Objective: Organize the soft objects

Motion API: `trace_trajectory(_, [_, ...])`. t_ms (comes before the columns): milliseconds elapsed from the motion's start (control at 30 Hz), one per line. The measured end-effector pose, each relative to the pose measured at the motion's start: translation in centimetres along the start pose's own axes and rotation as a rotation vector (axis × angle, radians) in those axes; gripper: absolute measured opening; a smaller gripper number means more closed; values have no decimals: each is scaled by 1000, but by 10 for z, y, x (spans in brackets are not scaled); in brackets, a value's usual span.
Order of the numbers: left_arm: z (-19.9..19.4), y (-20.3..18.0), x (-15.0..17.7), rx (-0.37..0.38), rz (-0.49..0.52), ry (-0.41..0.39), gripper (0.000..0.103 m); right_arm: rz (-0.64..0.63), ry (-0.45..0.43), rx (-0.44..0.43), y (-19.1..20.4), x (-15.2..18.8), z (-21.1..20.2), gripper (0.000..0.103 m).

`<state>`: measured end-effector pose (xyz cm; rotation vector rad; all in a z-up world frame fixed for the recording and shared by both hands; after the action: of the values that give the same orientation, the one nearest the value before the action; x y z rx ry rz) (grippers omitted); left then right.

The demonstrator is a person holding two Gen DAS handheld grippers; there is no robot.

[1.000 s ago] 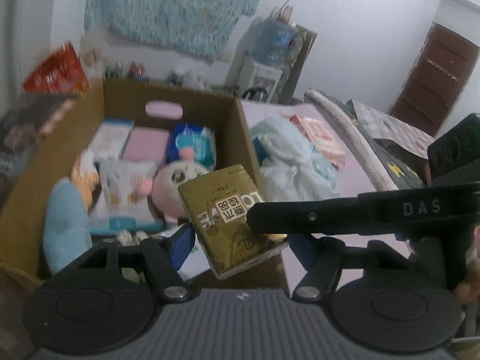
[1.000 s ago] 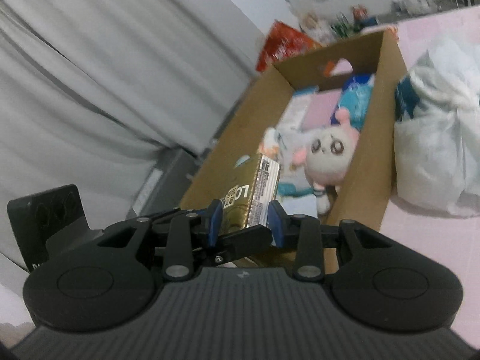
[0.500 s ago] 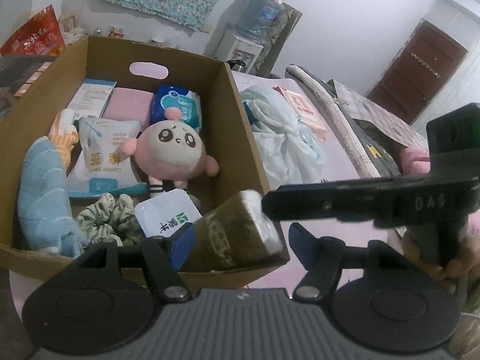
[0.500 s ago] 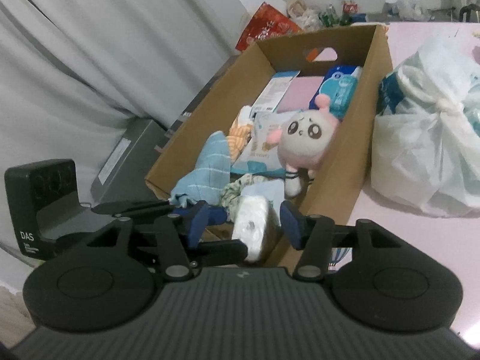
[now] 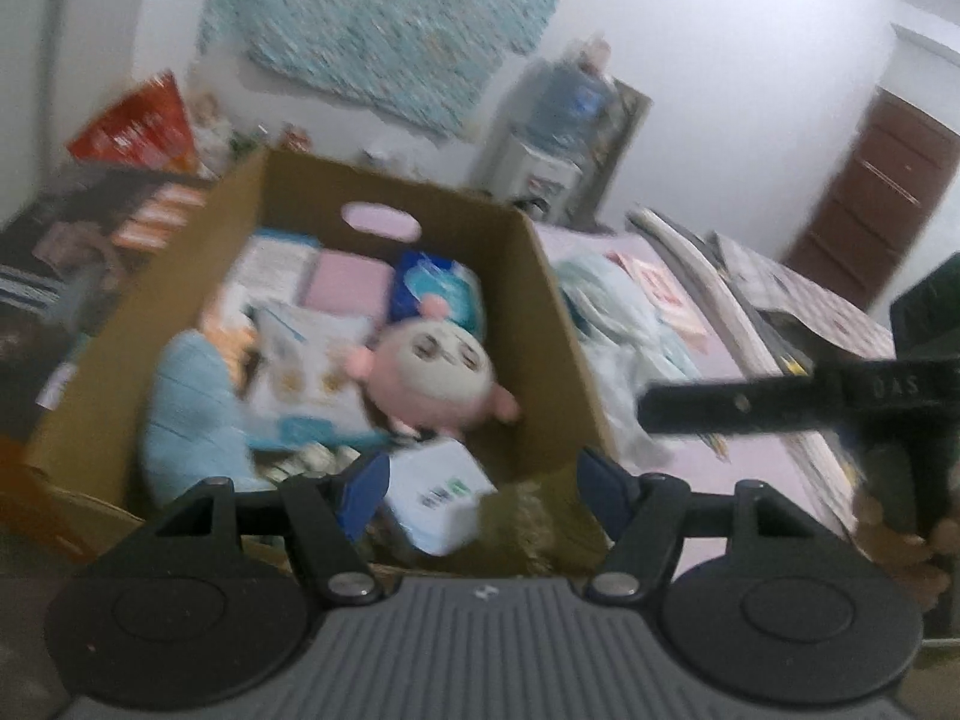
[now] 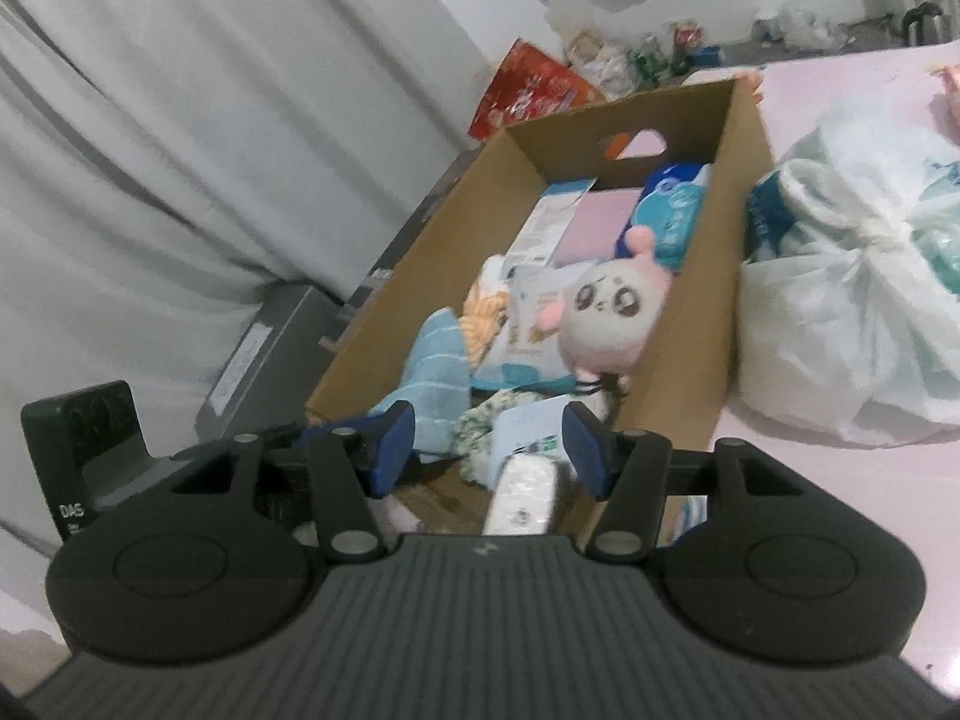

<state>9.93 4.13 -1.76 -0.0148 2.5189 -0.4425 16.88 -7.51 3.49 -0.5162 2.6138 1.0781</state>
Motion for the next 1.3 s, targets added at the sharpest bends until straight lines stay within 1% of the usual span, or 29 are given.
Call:
trace_trajectory(100, [-10, 13, -4, -34, -17, -36, 70, -15, 76, -29, 11, 1, 10, 54])
trace_trajectory(233, [-16, 28, -6, -36, -46, -54, 70, -19, 207, -56, 25, -4, 27, 54])
trace_trajectory(333, [-21, 37, -6, -37, -72, -74, 70, -36, 291, -29, 34, -11, 47, 54])
trace_trajectory(433, [-27, 48, -8, -45, -99, -93, 70, -30, 373, -22, 38, -18, 66, 54])
trace_trajectory(500, [-30, 56, -8, -53, -116, -102, 70, -11, 429, -12, 36, -20, 80, 55])
trace_trajectory(567, [-32, 64, -8, -58, -133, -109, 70, 16, 488, 0, 28, -20, 94, 58])
trace_trajectory(633, [-34, 71, -9, -58, -148, -114, 70, 41, 534, 31, 20, -20, 104, 60])
trace_trajectory(733, [-37, 81, -11, -60, -164, -120, 70, 58, 570, 76, 13, -23, 105, 61])
trace_trajectory(867, [-37, 89, -12, -64, -176, -121, 70, 57, 596, 110, 13, -27, 106, 68])
trace_trajectory(967, [-36, 94, -14, -60, -189, -123, 70, 82, 632, 43, 21, -26, 114, 74])
trace_trajectory(1033, [-36, 98, -14, -60, -197, -126, 70, 85, 667, 32, 24, -24, 122, 75])
trace_trajectory(1133, [-37, 103, -14, -65, -209, -127, 70, 87, 718, 74, 19, -19, 130, 75])
trace_trajectory(1200, [-38, 106, -14, -68, -214, -128, 70, 88, 731, 86, 18, -20, 131, 75])
trace_trajectory(1300, [-40, 109, -15, -75, -217, -130, 70, 79, 734, 132, 16, -24, 130, 79])
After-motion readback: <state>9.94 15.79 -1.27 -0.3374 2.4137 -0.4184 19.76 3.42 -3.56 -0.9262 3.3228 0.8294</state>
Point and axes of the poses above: each gripper's, at about its wrist camera, not at the fingertips, and z roughly the way its jaws point, y to its left, x to its underside, the point moved 9 cm from there along z, roughly the way its jaws point, and after that the axes turned 12 degrees about y, right-handed, at the moved point
